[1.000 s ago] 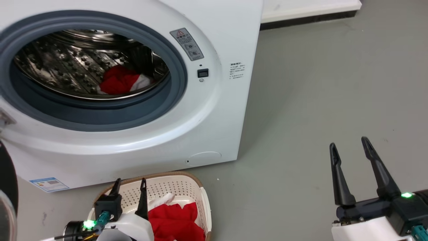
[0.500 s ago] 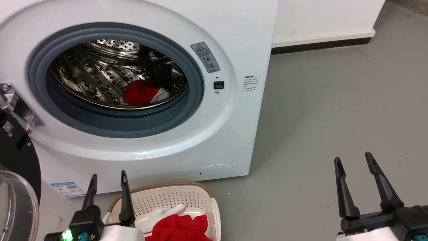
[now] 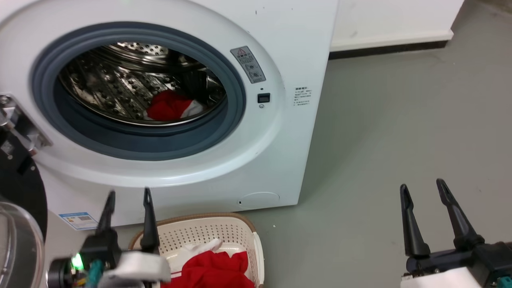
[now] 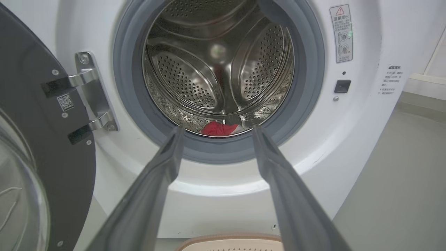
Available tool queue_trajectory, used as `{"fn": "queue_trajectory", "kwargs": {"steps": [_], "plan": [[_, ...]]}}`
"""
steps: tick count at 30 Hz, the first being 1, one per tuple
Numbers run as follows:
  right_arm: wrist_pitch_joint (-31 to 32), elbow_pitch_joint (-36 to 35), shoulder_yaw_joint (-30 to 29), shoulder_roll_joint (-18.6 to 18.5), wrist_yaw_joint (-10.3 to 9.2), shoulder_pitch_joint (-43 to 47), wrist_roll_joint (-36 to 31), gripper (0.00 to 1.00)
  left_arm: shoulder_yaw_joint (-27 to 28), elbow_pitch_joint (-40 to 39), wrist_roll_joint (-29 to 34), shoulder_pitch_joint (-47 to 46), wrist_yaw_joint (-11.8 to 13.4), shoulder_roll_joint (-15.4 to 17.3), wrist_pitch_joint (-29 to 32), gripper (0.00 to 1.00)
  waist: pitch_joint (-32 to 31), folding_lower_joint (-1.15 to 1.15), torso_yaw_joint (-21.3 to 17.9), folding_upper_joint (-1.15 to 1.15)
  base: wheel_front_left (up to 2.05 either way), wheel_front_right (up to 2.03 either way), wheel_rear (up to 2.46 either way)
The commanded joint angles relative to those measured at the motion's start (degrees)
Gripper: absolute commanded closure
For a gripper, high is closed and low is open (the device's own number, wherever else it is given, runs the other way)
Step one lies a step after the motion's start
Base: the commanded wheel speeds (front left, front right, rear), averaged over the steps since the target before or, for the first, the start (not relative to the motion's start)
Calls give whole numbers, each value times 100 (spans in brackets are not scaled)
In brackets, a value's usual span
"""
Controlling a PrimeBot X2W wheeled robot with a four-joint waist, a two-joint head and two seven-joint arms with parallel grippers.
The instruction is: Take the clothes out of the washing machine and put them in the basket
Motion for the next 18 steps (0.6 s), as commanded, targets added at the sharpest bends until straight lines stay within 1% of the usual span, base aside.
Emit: {"fn": "queue_trajectory", "kwargs": {"steps": [1, 4, 7, 14, 18], "plan": [[-14, -21, 27, 0, -2, -142, 36, 0, 63, 106, 45, -322, -83, 88, -15, 0, 149, 1, -97, 0, 0, 0, 0], [-14, -63, 93, 1, -2, -303, 51, 0, 182, 422, 57, -897, -234, 243, -15, 0, 377, 1, -227, 0, 0, 0, 0], [-14, -119, 156, 1, -2, -500, 82, 0, 244, 924, 89, -1485, -343, 459, -15, 0, 647, 1, -378, 0, 0, 0, 0], [-14, -280, 263, 0, -2, -971, 269, 0, 327, 2342, 203, -3059, -547, 1133, 18, 0, 1338, 1, -744, 0, 0, 0, 0], [-14, -396, 291, 1, -2, -1199, 418, 0, 270, 2899, 285, -3952, -675, 1537, 344, 0, 1748, 1, -940, 0, 0, 0, 0]]}}
